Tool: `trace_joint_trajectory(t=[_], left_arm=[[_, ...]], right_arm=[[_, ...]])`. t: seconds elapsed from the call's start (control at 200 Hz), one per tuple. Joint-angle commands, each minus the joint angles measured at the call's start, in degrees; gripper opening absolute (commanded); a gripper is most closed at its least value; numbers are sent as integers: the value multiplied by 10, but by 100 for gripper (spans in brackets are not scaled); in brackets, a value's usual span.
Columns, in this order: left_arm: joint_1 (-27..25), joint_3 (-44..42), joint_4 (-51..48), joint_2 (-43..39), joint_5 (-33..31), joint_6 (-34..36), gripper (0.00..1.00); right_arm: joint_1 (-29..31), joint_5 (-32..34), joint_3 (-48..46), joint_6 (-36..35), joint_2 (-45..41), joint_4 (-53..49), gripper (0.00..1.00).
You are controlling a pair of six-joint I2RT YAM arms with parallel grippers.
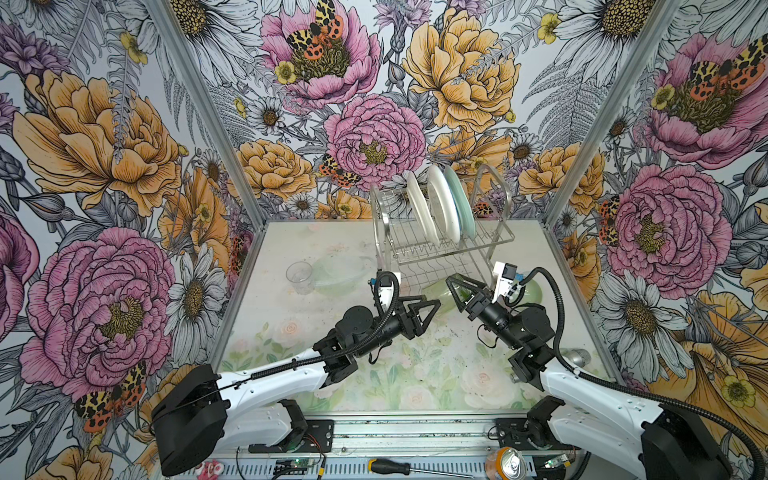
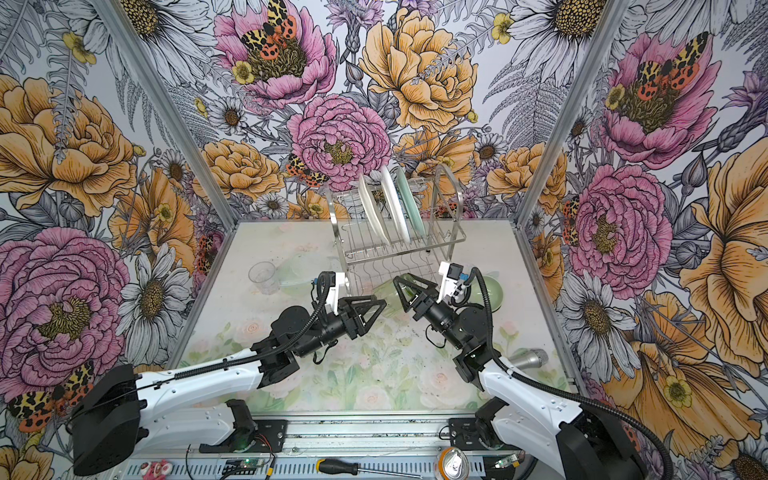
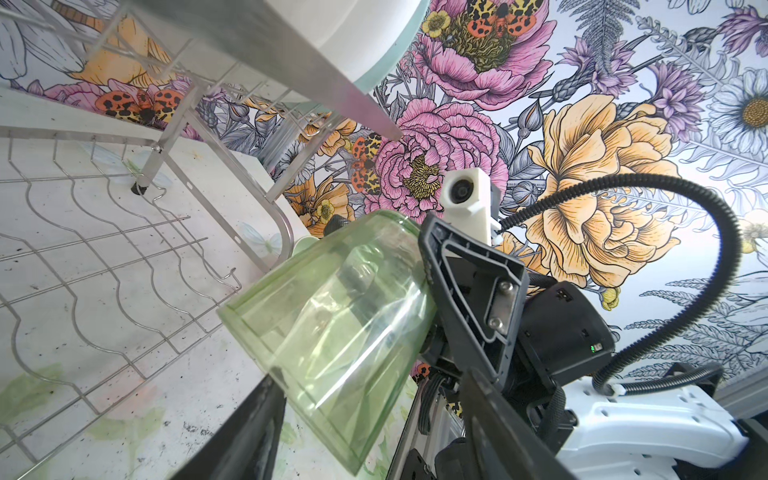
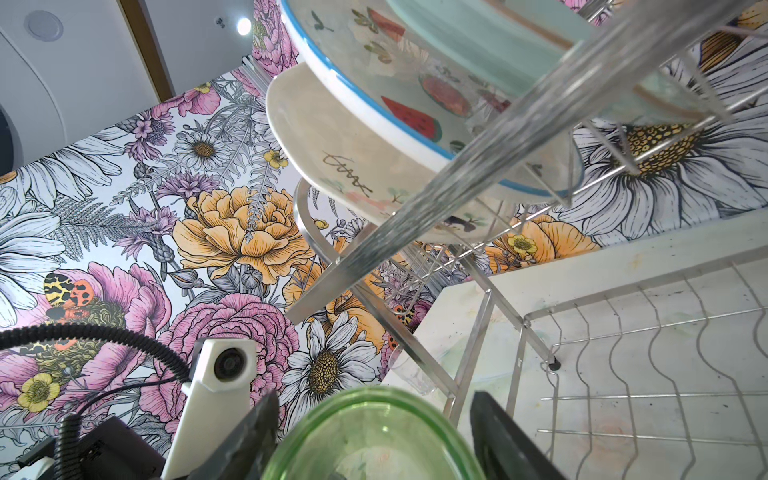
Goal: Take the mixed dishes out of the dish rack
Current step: 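Close the left gripper on the green cup while the right gripper holds it, then open the right gripper and pull it back while the left gripper takes the cup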
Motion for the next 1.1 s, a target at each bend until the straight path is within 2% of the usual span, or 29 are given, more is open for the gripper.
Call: trace_joint_trajectory(t=[0.0,0.195,0.485,0.57,0.816,1.091], left_arm=[[-5,14,53,13,28,-11,64],[-5,8,96,23,39,-20,57],[0,-6,124,19,30,-28,39],[3,-7,121,18,28,-27,37],[5,-6,108,17,27,-26,22],[6,-5,75,2,27,-22,0]], right_arm=[[6,-13,24,12,10,41,53],[11,-13,20,18,15,52,53],[15,-12,16,25,12,58,53],[17,-16,16,24,12,58,53],[24,-23,17,23,25,60,54],[25,-58,30,5,21,40,64]])
